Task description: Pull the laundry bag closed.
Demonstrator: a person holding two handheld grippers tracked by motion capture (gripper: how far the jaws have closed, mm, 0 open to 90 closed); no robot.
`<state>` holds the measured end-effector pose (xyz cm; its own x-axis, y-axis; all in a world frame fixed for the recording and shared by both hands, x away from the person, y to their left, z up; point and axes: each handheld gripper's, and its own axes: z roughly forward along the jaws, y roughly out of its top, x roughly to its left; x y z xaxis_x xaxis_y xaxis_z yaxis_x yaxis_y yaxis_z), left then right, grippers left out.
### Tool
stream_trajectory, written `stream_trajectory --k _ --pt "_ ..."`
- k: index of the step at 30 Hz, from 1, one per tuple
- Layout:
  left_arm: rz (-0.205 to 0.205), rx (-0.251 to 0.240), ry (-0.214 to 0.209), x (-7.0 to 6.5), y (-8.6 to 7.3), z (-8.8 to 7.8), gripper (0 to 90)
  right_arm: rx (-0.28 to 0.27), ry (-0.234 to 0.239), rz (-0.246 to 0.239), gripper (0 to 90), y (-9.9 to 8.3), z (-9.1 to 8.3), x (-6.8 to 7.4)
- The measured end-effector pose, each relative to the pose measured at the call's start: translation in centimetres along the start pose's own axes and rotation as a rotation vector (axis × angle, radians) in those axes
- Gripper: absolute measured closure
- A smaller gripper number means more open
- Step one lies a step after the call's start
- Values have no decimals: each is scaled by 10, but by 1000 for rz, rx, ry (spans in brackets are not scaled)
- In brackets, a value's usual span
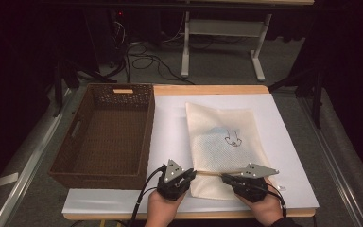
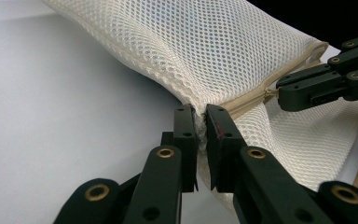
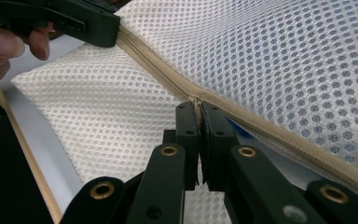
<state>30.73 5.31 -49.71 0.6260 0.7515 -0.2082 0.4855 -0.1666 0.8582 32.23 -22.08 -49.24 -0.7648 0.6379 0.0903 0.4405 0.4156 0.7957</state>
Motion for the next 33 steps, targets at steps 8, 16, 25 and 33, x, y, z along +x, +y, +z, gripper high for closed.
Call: stream_trajectory --k 8,16,25,33 --pt "-13 5 13 4 0 0 834 2 -28 11 880 -6 -12 -13" --pt "-22 15 23 5 0 -2 837 -6 -75 44 880 -15 -31 -32" --pt "-24 28 20 7 0 -2 838 -3 -106 72 880 -26 -48 -48" --pt "-26 44 22 8 0 -1 839 3 -130 95 880 -38 -62 -60"
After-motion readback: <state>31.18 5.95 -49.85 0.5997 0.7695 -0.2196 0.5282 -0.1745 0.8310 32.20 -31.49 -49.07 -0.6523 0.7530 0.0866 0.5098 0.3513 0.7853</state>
